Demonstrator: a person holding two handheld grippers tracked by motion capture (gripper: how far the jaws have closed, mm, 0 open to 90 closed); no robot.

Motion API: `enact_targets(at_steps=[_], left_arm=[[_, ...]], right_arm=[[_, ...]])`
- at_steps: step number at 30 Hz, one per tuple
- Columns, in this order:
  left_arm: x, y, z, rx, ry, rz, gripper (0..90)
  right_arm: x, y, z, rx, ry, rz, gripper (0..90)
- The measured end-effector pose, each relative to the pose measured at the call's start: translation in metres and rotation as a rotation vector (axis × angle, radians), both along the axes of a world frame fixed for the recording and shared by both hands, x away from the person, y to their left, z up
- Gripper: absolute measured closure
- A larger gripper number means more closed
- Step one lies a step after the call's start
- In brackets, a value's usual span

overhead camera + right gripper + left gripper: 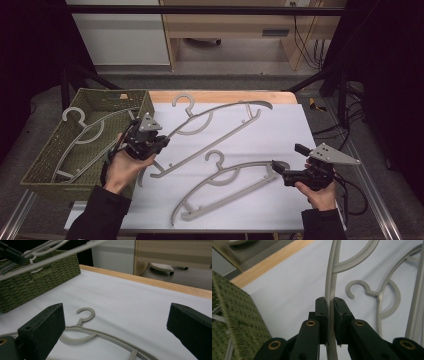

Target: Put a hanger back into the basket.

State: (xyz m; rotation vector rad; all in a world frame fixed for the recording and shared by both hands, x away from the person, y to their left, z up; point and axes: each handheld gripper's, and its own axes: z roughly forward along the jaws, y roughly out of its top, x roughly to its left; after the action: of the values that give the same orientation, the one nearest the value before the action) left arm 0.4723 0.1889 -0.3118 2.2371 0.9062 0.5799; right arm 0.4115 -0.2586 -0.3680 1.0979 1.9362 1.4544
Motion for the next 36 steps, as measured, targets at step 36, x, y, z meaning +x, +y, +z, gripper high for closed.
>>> enact_targets(at_steps=[36], left_arm=[[0.014,0.147,0.025,-0.015,-0.051,0.276,82.6]], right_arm=[[0.002,0.001,-0.003,-0.011,0.013,0.003,1.8]])
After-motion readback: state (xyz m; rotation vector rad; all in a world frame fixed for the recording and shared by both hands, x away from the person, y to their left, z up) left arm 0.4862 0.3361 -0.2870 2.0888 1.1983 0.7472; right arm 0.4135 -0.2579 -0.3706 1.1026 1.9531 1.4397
